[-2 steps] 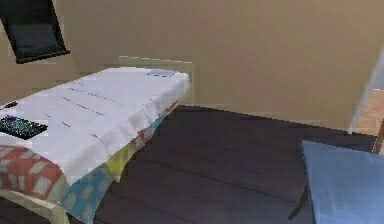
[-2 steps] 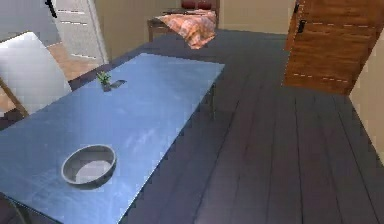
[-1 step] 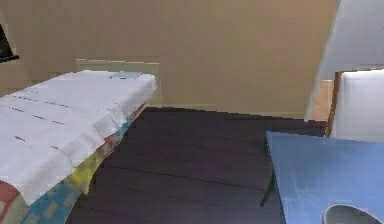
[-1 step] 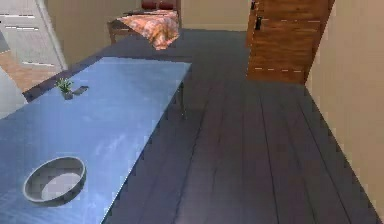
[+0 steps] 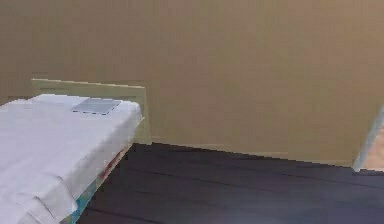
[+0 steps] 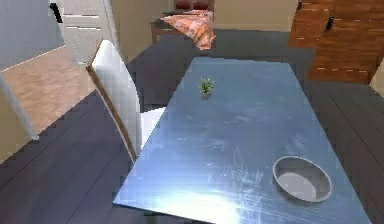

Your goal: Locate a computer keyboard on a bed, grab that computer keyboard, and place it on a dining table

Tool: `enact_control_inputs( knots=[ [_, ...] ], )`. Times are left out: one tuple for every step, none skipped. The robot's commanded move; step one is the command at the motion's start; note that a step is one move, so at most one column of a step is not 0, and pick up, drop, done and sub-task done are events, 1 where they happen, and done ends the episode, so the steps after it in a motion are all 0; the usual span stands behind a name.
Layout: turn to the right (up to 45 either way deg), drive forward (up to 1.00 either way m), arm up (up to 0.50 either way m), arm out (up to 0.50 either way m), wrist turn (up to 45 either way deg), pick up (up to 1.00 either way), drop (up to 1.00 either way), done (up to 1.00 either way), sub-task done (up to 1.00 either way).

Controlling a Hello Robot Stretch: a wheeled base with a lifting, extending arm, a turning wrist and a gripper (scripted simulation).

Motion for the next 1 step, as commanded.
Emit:
enact_control_inputs(
  knots=[
    [0.0, 1.0, 0.0, 0.0, 0.0, 0.0, 0.0, 0.0, 0.0]
  ],
)
